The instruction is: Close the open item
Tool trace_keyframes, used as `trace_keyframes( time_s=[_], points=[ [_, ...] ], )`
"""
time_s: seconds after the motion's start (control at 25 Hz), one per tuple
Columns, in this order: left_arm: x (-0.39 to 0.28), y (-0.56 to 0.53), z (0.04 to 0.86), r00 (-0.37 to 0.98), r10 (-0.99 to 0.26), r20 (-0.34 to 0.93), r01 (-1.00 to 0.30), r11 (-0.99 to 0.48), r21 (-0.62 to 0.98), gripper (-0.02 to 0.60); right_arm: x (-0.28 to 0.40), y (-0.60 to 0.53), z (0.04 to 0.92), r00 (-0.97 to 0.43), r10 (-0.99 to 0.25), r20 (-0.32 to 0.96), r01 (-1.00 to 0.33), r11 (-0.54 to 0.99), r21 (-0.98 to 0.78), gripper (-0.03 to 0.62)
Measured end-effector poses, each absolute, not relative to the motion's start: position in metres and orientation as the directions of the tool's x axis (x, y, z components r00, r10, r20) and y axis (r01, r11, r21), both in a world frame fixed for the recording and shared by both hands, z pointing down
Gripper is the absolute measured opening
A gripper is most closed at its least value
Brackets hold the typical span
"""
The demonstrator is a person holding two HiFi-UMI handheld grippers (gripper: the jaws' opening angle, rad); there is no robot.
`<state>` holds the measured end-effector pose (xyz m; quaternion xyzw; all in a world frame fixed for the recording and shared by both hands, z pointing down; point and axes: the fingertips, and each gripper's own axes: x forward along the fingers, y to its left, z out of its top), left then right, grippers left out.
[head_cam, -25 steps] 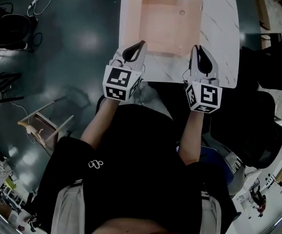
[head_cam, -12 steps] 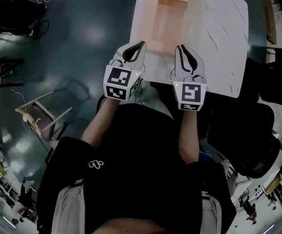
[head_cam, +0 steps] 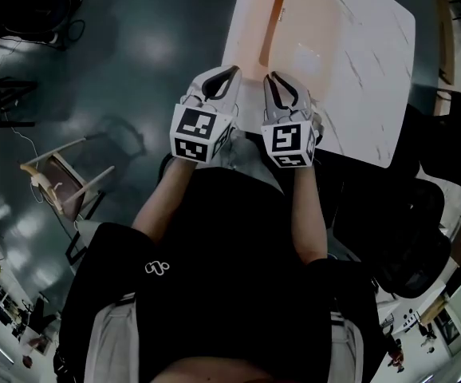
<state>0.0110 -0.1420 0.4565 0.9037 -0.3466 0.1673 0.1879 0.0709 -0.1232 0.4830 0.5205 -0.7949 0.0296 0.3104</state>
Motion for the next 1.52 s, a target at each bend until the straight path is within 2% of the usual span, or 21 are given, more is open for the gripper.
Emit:
trace_keyframes(
  time_s=[0.36,0.92,1.44,1.52],
  points=[
    [-0.006,-0.144,0.469,0.684,-0.579,0.443,-0.714,-0.655,0.246,0.0,0.043,-0.131,0.527,-0.3,-0.722,0.623,-0.774,0.566,0.283,0.043],
    [-0.02,-0.152,0.484,0.669,-0.593,0.449,-0.735,-0.616,0.282,0.0,0.026,-0.135,0.573,-0.282,-0.598,0.751,-0.671,0.682,0.291,0.044],
    [-0.027,-0.164,0.487,0.659,-0.608,0.442,-0.747,-0.597,0.293,0.0,0.024,-0.131,0.596,-0.403,-0.452,0.796,-0.677,0.733,0.073,0.084],
    [-0.028,-0.166,0.487,0.656,-0.611,0.443,-0.75,-0.594,0.291,0.0,0.025,-0.131,0.597,-0.419,-0.446,0.791,-0.684,0.728,0.048,0.061]
  ],
)
